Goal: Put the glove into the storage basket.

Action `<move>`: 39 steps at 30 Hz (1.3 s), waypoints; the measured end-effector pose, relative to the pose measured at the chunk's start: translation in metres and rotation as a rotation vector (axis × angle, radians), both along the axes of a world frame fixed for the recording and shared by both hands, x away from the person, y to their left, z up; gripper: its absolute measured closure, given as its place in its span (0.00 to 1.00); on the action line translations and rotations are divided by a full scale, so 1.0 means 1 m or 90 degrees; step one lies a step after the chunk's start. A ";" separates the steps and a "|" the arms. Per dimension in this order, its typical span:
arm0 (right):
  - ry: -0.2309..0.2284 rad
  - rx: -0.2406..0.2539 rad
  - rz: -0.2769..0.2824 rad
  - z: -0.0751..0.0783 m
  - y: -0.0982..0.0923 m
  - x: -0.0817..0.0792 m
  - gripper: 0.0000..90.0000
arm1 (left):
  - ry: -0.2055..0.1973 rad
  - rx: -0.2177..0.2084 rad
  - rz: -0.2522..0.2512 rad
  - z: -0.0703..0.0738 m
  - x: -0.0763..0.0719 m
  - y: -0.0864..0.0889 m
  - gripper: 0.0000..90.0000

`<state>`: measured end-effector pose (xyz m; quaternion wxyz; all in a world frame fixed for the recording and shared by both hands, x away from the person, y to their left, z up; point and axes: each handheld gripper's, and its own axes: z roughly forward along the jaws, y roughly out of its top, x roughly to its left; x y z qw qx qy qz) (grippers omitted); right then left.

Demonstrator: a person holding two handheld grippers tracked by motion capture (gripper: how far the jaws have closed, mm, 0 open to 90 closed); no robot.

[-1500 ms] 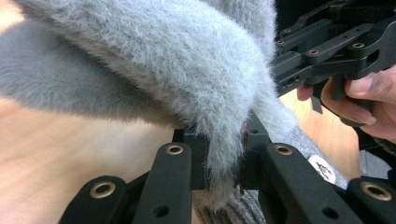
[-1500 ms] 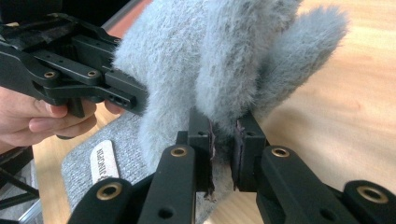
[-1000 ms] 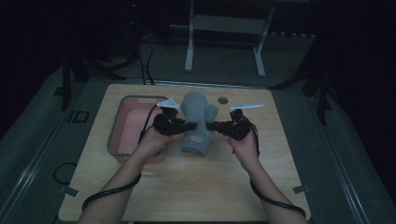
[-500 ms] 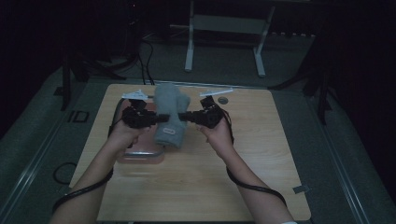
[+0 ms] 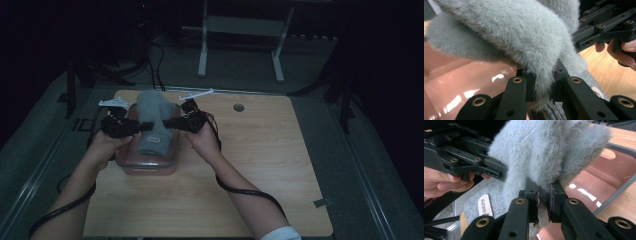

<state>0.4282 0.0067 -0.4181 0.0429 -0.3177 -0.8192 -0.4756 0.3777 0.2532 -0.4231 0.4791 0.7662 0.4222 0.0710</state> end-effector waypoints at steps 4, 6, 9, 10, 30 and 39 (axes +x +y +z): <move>0.013 -0.019 -0.005 -0.016 0.008 0.006 0.90 | 0.025 -0.001 0.007 -0.017 0.006 0.005 0.88; 0.018 -0.034 -0.007 -0.024 0.012 0.008 0.90 | 0.047 0.005 0.010 -0.030 0.009 0.006 0.88; 0.020 -0.060 -0.012 -0.036 0.018 0.010 0.90 | 0.069 0.016 0.018 -0.041 0.014 0.005 0.88; 0.021 -0.069 -0.014 -0.040 0.020 0.011 0.90 | 0.069 0.016 0.018 -0.041 0.014 0.005 0.88; 0.033 -0.225 -0.058 -0.075 0.053 0.019 0.87 | 0.166 0.177 0.049 -0.066 0.032 -0.014 0.87; 0.003 -0.237 -0.054 -0.064 0.051 0.019 0.61 | 0.188 0.236 0.055 -0.071 0.037 -0.025 0.81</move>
